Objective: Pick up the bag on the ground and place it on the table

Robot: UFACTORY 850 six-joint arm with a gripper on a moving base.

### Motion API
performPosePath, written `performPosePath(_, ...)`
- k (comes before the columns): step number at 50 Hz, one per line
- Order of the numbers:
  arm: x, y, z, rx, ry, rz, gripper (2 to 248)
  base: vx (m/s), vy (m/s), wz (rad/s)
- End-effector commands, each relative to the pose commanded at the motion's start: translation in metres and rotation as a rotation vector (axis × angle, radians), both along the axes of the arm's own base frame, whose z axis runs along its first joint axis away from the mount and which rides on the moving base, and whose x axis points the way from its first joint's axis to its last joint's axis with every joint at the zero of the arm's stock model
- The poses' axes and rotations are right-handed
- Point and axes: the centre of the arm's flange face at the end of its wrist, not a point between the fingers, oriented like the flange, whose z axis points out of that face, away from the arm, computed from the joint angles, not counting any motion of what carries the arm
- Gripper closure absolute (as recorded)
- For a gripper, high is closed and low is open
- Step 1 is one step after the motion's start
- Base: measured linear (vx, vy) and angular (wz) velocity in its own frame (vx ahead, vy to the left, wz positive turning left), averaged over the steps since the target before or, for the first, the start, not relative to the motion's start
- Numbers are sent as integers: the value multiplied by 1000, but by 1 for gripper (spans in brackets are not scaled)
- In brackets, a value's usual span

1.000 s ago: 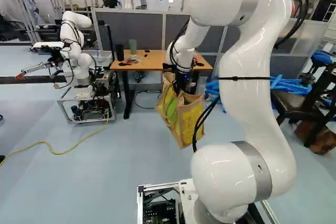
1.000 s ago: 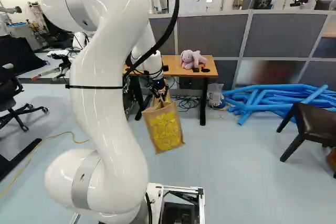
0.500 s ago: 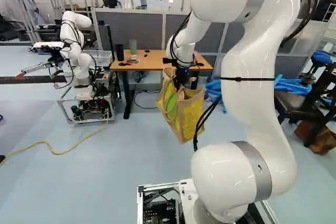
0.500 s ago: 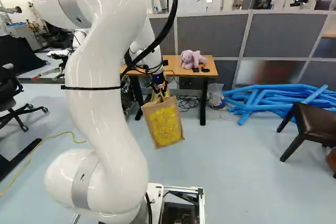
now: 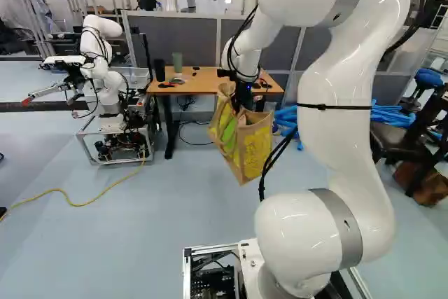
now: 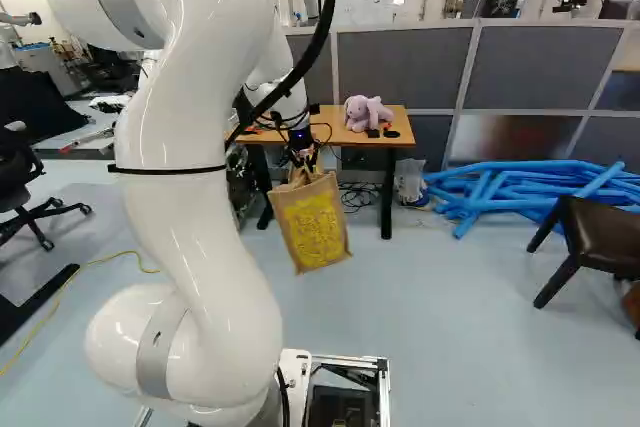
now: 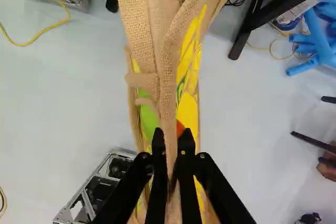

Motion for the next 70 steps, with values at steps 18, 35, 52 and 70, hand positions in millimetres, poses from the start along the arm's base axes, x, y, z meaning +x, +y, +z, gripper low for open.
performPosePath(18,5,0,25,0,-6,0,227,0,0,0)
performPosePath(35,10,0,48,1,-1,1,227,0,0,0)
performPosePath(52,14,0,71,1,3,1,227,0,0,0)
performPosePath(70,19,0,96,1,5,2,227,0,0,0)
